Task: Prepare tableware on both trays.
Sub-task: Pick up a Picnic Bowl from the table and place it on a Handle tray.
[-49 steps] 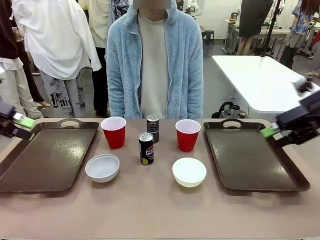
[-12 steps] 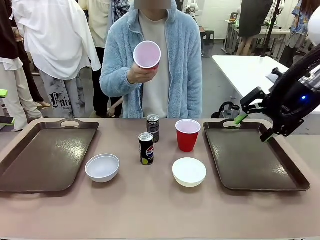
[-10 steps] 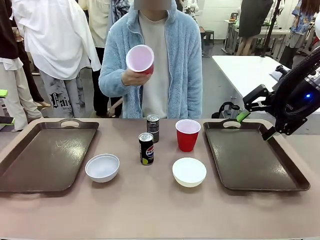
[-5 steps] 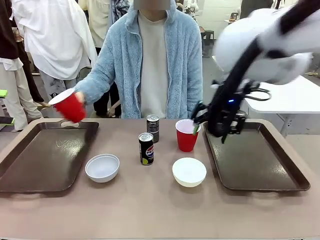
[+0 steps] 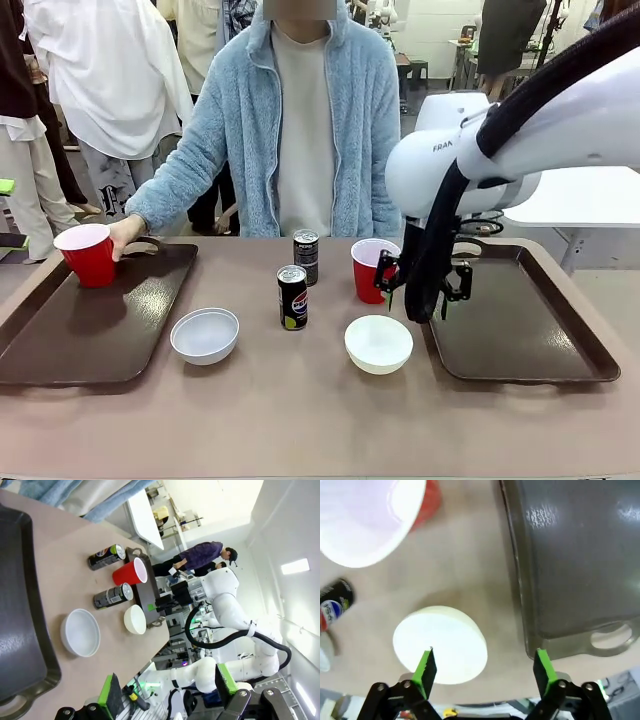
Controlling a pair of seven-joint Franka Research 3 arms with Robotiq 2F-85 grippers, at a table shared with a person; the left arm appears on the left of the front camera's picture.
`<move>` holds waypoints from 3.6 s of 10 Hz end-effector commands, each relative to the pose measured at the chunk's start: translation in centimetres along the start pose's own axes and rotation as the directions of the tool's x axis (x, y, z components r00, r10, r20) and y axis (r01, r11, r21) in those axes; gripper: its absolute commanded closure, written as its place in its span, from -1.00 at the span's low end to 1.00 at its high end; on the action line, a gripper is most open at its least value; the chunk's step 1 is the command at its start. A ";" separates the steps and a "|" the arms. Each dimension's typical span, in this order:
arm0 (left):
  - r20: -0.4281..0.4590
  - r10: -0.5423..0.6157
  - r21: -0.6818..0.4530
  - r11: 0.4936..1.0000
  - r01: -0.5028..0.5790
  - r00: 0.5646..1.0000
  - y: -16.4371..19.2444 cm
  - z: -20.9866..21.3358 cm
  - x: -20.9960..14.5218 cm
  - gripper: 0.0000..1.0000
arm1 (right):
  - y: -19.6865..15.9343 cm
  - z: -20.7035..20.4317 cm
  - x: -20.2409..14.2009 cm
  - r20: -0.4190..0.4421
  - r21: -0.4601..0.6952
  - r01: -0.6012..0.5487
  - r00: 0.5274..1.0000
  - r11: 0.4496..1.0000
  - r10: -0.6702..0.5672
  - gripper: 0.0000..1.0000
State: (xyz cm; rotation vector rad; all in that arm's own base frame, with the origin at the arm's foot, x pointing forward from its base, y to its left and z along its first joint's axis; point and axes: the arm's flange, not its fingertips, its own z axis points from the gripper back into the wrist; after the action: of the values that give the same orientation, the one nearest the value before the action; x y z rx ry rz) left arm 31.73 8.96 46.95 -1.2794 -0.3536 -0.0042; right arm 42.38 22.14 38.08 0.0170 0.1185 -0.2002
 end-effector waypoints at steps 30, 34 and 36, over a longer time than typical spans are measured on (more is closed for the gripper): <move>0.012 -0.019 -0.024 1.000 0.019 1.000 0.0 0.0 0.1 -1.00 | -10.3 8.2 -9.1 0.199 0.097 -0.026 0.980 0.995 0.007 1.00; 0.012 -0.019 -0.024 1.000 0.019 1.000 0.0 0.0 0.1 -1.00 | -19.7 7.0 -7.9 0.173 0.199 0.183 0.961 0.963 -0.218 1.00; 0.012 -0.019 -0.024 1.000 0.019 1.000 0.0 0.0 0.1 -1.00 | -21.0 6.5 -5.0 0.150 0.231 0.245 0.947 0.942 -0.283 1.00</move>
State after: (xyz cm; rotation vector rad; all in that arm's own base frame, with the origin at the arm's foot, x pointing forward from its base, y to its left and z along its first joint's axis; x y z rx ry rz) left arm 31.74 8.99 46.95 -1.2808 -0.3521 -0.0046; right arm 33.93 2.00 47.20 0.1502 -0.0849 -0.4703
